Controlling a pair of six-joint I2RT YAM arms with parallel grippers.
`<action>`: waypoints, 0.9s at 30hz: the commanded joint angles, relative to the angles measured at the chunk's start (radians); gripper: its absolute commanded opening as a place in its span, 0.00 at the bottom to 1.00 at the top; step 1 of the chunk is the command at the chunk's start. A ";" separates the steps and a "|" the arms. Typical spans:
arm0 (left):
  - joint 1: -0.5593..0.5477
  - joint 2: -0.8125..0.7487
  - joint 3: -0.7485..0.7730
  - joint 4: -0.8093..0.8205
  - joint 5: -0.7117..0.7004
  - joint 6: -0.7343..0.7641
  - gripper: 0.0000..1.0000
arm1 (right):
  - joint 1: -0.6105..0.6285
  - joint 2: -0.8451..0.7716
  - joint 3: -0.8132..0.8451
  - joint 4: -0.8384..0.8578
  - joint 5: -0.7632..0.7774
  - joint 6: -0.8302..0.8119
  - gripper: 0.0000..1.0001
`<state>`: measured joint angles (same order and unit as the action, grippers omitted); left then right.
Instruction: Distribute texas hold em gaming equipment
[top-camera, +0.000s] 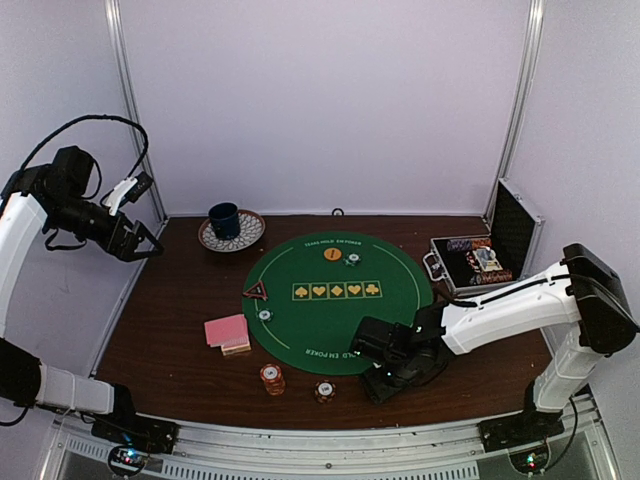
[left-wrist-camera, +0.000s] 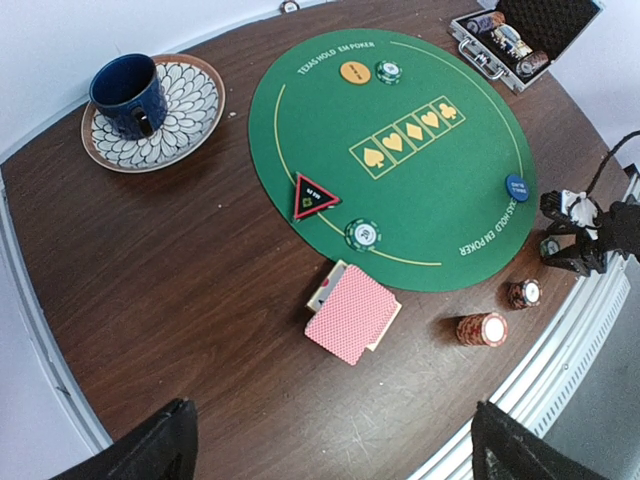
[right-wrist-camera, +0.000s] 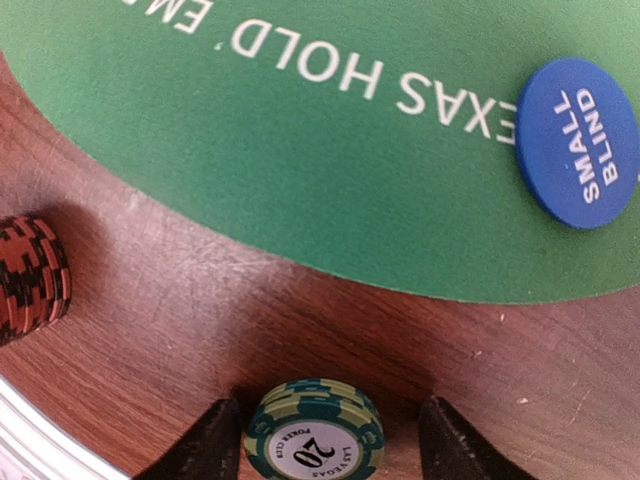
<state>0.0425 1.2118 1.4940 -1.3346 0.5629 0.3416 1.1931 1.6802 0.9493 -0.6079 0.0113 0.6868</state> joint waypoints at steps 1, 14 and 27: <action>0.007 0.000 -0.005 0.025 0.020 -0.001 0.98 | -0.005 -0.006 -0.002 0.005 -0.003 0.005 0.59; 0.007 0.000 -0.008 0.020 0.027 -0.001 0.98 | -0.006 -0.026 0.010 -0.020 -0.002 0.000 0.36; 0.007 0.000 -0.003 0.015 0.024 0.000 0.97 | -0.009 -0.115 0.123 -0.156 0.029 -0.037 0.22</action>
<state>0.0425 1.2118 1.4940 -1.3350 0.5667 0.3416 1.1931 1.6276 1.0107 -0.6975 0.0025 0.6746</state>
